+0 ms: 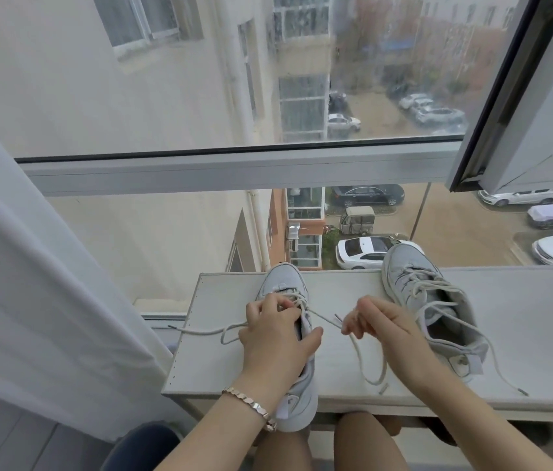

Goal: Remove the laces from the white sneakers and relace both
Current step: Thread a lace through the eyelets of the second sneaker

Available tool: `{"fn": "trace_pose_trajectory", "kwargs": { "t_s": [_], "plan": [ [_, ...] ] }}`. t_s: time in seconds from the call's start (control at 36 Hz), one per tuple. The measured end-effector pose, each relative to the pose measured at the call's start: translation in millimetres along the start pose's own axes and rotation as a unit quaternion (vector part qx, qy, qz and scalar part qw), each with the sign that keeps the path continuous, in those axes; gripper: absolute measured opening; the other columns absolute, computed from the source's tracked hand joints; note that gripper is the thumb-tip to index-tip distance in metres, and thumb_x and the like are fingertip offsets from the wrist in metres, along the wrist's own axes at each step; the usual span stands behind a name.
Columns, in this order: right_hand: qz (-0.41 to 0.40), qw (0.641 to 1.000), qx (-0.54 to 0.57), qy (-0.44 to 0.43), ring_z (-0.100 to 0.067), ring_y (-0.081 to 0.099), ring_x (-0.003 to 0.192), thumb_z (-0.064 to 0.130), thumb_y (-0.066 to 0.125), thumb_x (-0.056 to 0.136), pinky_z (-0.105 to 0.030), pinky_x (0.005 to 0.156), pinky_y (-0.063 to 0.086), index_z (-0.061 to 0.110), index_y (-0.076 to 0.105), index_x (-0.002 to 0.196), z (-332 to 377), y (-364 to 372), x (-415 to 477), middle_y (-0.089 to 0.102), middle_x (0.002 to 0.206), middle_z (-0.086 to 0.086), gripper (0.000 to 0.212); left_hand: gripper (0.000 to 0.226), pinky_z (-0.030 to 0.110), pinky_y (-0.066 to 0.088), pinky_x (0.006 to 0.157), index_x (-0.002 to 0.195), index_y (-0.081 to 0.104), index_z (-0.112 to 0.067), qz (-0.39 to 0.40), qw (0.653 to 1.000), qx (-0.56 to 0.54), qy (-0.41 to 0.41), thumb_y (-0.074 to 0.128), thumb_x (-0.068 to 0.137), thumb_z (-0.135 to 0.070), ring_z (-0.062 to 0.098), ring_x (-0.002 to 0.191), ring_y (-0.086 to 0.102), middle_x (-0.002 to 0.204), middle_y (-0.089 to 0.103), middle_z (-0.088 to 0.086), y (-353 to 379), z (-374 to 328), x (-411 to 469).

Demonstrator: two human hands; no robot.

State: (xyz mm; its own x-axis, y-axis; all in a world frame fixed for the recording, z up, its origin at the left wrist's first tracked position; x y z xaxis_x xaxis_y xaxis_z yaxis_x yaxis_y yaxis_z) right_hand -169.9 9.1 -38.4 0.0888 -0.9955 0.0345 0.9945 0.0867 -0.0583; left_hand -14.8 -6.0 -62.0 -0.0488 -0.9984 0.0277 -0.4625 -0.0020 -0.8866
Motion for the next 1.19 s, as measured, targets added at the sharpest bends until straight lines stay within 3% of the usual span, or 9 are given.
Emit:
{"fn": "trace_pose_trajectory", "kwargs": {
  "t_s": [0.14, 0.25, 0.39, 0.53, 0.64, 0.72, 0.92, 1.03, 1.19],
  "plan": [
    [0.025, 0.981, -0.175, 0.081, -0.003, 0.056, 0.052, 0.031, 0.056, 0.089, -0.029, 0.062, 0.046, 0.016, 0.053, 0.076, -23.2, 13.1, 14.5, 0.056, 0.054, 0.005, 0.02, 0.044, 0.028, 0.037, 0.093, 0.103, 0.065, -0.026, -0.023, 0.993, -0.115, 0.006, 0.065, 0.073, -0.058, 0.006, 0.112, 0.031, 0.11, 0.043, -0.018, -6.3, 1.0, -2.1],
    [0.032, 0.965, -0.241, 0.1, -0.005, 0.045, 0.045, 0.048, 0.051, 0.086, -0.02, 0.047, 0.037, 0.03, 0.053, 0.081, -27.7, 23.6, 25.4, 0.054, 0.054, 0.006, 0.019, 0.007, 0.004, 0.036, 0.076, 0.088, 0.056, -0.031, -0.086, 0.963, -0.252, -0.029, 0.062, 0.085, -0.034, 0.003, 0.103, 0.049, 0.099, 0.046, -0.019, -27.7, 20.1, -2.4],
    [0.037, 0.942, -0.313, 0.114, 0.002, 0.051, 0.061, 0.061, 0.047, 0.084, -0.019, 0.049, 0.033, 0.03, 0.053, 0.085, -25.3, 33.3, 31.7, 0.055, 0.072, 0.012, 0.031, 0.033, 0.03, 0.035, 0.103, 0.126, 0.05, -0.019, -0.009, 0.987, -0.139, -0.076, 0.052, 0.093, -0.019, 0.013, 0.118, 0.048, 0.118, 0.056, -0.006, -31.6, 53.3, 4.3],
    [0.039, 0.928, -0.343, 0.136, -0.007, 0.056, 0.066, 0.061, 0.053, 0.08, -0.025, 0.053, 0.04, 0.024, 0.05, 0.091, -25.1, 38.7, 32.6, 0.059, 0.077, 0.008, 0.039, 0.022, 0.032, 0.039, 0.098, 0.112, 0.063, -0.022, 0.061, 0.991, -0.084, -0.083, 0.053, 0.093, -0.026, 0.015, 0.101, 0.058, 0.095, 0.063, -0.005, -28.8, 59.7, 11.7],
    [0.034, 0.938, -0.319, 0.132, -0.008, 0.051, 0.057, 0.051, 0.053, 0.084, -0.025, 0.051, 0.038, 0.023, 0.047, 0.086, -30.6, 38.8, 32.9, 0.059, 0.075, 0.006, 0.029, 0.024, 0.034, 0.04, 0.098, 0.117, 0.059, -0.025, 0.113, 0.988, -0.097, -0.041, 0.053, 0.094, -0.028, 0.018, 0.106, 0.052, 0.11, 0.045, 0.0, -23.0, 57.2, 17.5],
    [0.018, 0.941, -0.317, 0.113, -0.006, 0.047, 0.051, 0.045, 0.053, 0.085, -0.022, 0.048, 0.032, 0.024, 0.046, 0.081, -33.0, 33.6, 32.0, 0.056, 0.067, 0.007, 0.022, 0.011, 0.036, 0.035, 0.101, 0.102, 0.057, -0.027, 0.13, 0.99, -0.055, -0.018, 0.05, 0.094, -0.03, 0.019, 0.115, 0.04, 0.119, 0.047, 0.0, -21.0, 55.9, 21.4],
    [-0.007, 0.932, -0.356, 0.071, -0.008, 0.042, 0.053, 0.031, 0.055, 0.086, -0.021, 0.047, 0.031, 0.017, 0.051, 0.073, -27.0, 18.5, 28.7, 0.054, 0.064, 0.004, 0.019, 0.017, 0.027, 0.046, 0.061, 0.085, 0.045, -0.017, 0.168, 0.961, -0.209, -0.063, 0.036, 0.099, -0.021, 0.008, 0.059, 0.056, 0.076, 0.059, 0.0, -20.3, 56.8, 18.8],
    [-0.018, 0.924, -0.379, 0.053, -0.008, 0.044, 0.052, 0.029, 0.057, 0.086, -0.023, 0.048, 0.032, 0.015, 0.056, 0.076, -20.6, 13.2, 26.0, 0.057, 0.064, 0.003, 0.018, 0.02, 0.024, 0.039, 0.052, 0.088, 0.058, -0.015, 0.113, 0.978, -0.171, -0.043, 0.04, 0.096, -0.018, 0.014, 0.058, 0.043, 0.069, 0.049, -0.001, -31.2, 59.1, 22.7],
    [-0.027, 0.903, -0.423, 0.068, -0.012, 0.053, 0.067, 0.032, 0.056, 0.087, -0.028, 0.06, 0.043, 0.015, 0.061, 0.087, -14.2, 4.4, 21.8, 0.061, 0.076, 0.003, 0.018, 0.044, 0.023, 0.029, 0.047, 0.06, 0.058, -0.02, 0.197, 0.972, -0.12, -0.048, 0.044, 0.096, -0.041, 0.014, 0.048, 0.035, 0.058, 0.042, 0.001, -47.8, 60.2, 19.3]
  ]
}}
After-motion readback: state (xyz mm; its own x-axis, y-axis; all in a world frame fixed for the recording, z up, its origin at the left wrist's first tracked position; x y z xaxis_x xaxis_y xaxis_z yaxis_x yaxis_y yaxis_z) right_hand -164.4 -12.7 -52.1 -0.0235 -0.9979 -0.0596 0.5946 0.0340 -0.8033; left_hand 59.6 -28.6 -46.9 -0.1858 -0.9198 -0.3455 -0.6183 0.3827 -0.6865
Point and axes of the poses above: each hand's wrist, its own x-axis towards the middle knuckle, its own y-axis out of the palm, z = x × y, the point moved 6 cm from there along x, towards the middle knuckle
